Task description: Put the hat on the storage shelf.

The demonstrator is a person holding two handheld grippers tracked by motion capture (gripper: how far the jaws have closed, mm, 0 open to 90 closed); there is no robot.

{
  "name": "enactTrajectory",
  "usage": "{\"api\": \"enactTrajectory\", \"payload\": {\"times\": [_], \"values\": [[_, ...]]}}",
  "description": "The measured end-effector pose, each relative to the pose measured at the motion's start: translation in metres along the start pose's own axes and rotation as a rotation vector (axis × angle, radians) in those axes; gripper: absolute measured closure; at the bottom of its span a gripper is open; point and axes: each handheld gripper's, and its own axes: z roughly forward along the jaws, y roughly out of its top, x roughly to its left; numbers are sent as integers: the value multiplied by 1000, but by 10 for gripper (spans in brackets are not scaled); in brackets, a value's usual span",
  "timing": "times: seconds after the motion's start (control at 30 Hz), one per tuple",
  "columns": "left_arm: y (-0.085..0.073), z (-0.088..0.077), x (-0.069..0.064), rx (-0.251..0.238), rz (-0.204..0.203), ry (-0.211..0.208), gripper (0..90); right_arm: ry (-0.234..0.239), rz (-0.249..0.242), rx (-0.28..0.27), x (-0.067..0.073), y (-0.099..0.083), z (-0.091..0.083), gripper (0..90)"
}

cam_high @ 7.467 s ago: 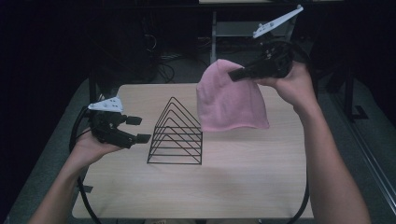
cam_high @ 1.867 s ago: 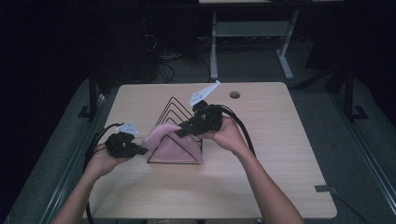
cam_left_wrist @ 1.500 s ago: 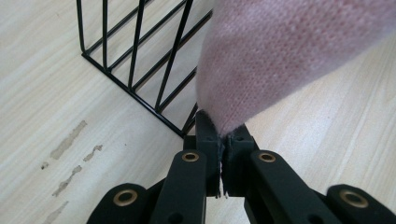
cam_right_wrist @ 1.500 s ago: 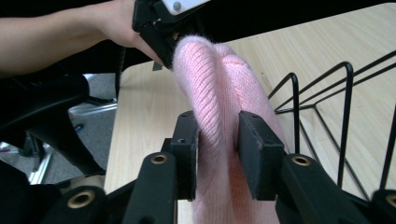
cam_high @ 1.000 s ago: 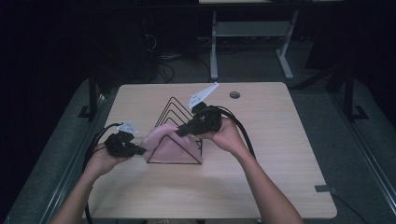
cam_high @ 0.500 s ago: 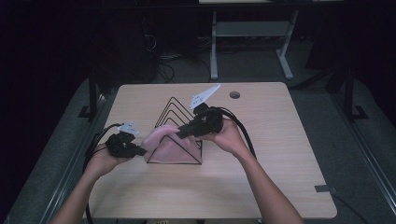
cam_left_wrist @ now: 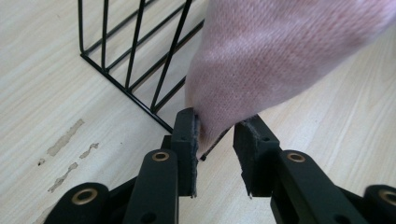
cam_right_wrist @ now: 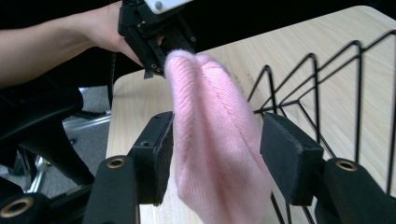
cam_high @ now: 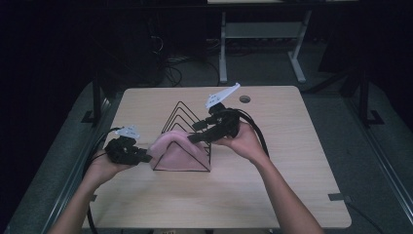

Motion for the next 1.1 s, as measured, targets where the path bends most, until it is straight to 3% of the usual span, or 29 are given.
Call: {"api": "enactTrajectory", "payload": {"times": [0.33,0.57,1.1], "values": [[-4,-5,4,-25,-35,-4,585,-74,49,-12,-7,-12,-27,353],[-6,-7,2,-8,-12,3,543,-115,80,0,-12,-24,-41,332],[-8,-8,0,-21,-26,19,427,-197,148,3,-22,-60,-74,319]]}}
